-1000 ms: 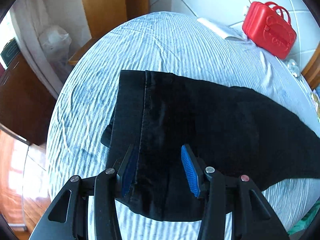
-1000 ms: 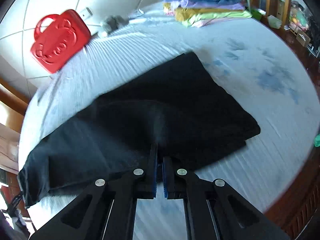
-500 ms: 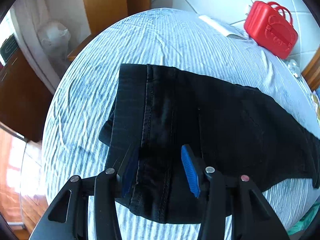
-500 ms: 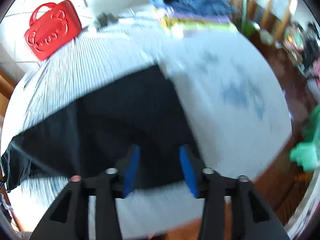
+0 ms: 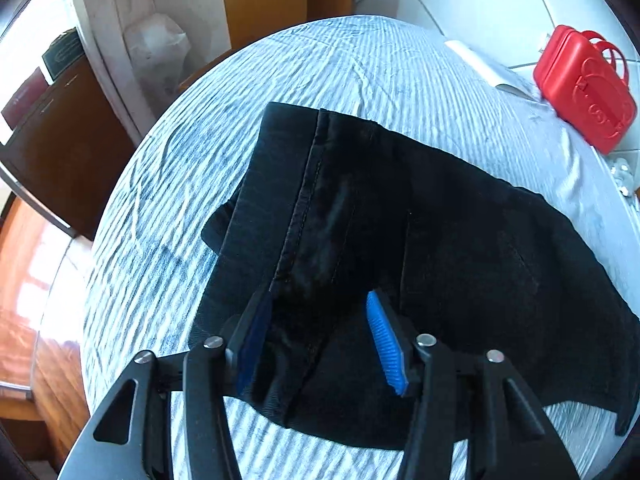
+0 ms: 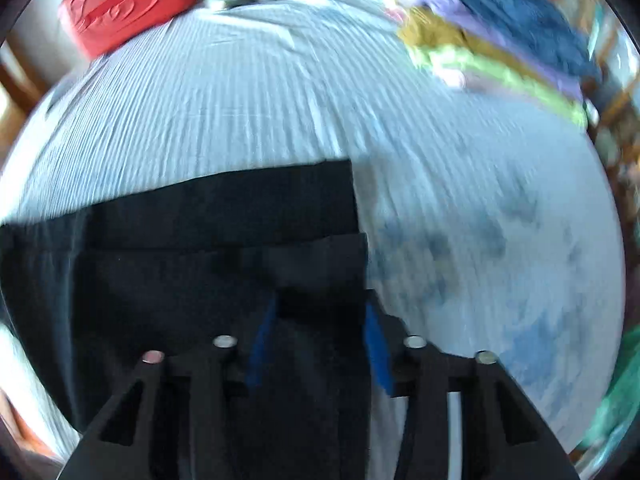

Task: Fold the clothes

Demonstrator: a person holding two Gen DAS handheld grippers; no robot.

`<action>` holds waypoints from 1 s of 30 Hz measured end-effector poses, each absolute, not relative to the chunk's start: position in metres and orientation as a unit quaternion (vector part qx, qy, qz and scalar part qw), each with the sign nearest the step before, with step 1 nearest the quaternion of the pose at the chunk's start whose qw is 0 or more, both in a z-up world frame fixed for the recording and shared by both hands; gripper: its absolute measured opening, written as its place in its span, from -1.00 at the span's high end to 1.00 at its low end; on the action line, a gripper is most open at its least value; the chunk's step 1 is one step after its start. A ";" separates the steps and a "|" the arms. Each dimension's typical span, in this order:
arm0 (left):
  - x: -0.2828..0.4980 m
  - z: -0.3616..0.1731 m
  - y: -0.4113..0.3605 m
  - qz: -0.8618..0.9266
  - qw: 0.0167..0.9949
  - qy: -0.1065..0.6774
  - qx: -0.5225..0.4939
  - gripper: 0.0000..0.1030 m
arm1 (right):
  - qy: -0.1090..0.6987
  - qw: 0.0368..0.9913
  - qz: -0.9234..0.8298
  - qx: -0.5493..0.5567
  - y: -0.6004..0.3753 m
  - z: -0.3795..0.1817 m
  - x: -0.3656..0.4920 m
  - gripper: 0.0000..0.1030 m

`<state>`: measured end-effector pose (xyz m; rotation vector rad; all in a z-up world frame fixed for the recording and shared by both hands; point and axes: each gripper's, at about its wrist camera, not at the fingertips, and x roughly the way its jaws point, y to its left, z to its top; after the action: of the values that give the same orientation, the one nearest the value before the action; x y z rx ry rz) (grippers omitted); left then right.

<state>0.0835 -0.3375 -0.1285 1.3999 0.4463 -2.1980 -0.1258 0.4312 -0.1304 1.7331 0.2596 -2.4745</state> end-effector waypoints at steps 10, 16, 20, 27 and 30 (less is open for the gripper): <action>0.075 -0.128 -0.331 -0.798 0.256 0.150 0.525 -0.06 | 0.143 0.004 -0.854 0.501 0.424 -0.104 -0.152 0.45; 0.095 -0.105 -0.331 -0.816 0.234 0.155 0.506 -0.06 | 0.027 -0.030 -0.849 0.527 0.458 -0.092 -0.129 -0.02; 0.122 -0.086 -0.342 -0.833 0.237 0.190 0.463 -0.15 | -0.071 -0.028 -0.832 0.550 0.467 -0.092 -0.077 -0.26; 0.122 -0.101 -0.368 -0.838 0.226 0.177 0.464 -0.44 | -0.137 -0.066 -0.804 0.574 0.458 -0.127 -0.020 -0.26; 0.107 -0.117 -0.379 -0.842 0.214 0.161 0.468 -0.44 | -0.143 -0.070 -0.805 0.571 0.452 -0.122 -0.006 -0.26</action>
<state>0.1066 -0.3791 -0.1170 1.2983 0.4476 -2.3361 -0.0056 0.4522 -0.1221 1.8798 -0.4703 -2.6498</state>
